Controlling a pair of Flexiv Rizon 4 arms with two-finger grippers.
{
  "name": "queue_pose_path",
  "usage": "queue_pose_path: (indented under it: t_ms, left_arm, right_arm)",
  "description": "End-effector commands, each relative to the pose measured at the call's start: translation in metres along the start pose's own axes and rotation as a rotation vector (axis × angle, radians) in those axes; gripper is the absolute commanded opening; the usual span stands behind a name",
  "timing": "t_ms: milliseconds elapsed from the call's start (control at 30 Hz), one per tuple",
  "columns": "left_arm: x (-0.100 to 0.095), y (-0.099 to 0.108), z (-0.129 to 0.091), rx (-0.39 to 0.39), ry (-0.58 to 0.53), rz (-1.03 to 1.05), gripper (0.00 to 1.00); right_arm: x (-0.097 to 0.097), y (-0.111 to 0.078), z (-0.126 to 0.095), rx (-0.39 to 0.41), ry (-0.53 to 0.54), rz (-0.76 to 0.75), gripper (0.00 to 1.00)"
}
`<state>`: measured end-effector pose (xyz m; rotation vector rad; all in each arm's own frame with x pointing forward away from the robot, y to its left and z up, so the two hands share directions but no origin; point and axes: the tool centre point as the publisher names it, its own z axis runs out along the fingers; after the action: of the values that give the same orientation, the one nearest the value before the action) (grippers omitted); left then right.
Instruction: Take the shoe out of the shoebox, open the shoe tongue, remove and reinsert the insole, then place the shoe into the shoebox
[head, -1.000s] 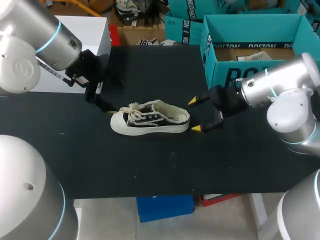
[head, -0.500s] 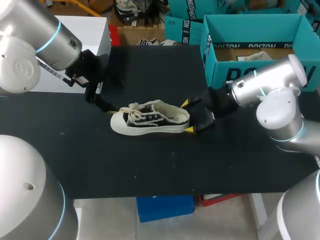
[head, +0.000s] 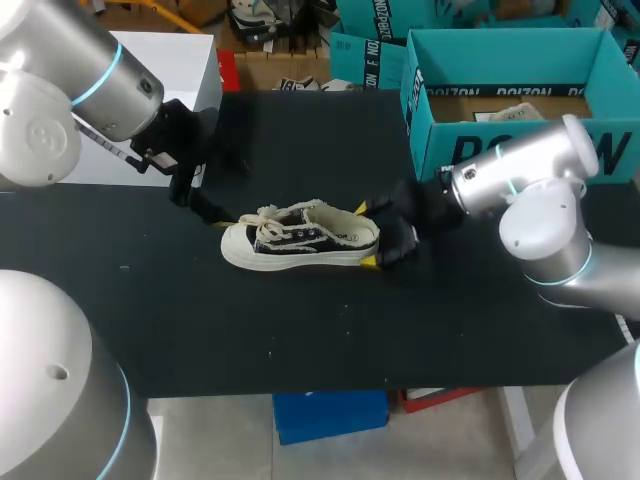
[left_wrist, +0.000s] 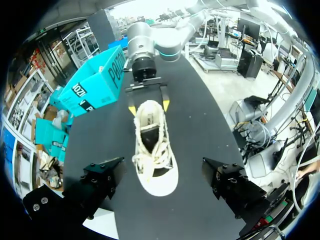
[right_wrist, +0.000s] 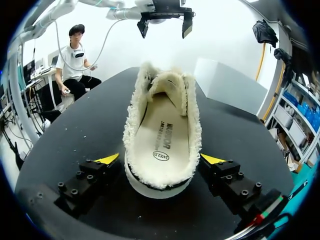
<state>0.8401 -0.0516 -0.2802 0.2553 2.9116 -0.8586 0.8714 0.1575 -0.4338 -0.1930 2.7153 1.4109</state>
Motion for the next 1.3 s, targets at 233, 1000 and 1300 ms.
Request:
queue_pose_path:
  t_ms: [233, 1000, 1300]
  left_arm:
    - [0.000, 0.001, 0.001, 0.002, -0.004, 0.003, 1.00]
    - [0.000, 0.001, 0.001, 0.002, -0.004, 0.003, 1.00]
    - [0.003, -0.019, 0.005, -0.026, -0.012, 0.048, 1.00]
  right_arm:
    - [-0.003, 0.000, 0.012, -0.019, -0.002, 0.008, 1.00]
    - [-0.005, 0.006, 0.027, -0.076, 0.039, -0.012, 0.00]
    - [-0.005, 0.006, 0.027, -0.076, 0.039, -0.012, 0.00]
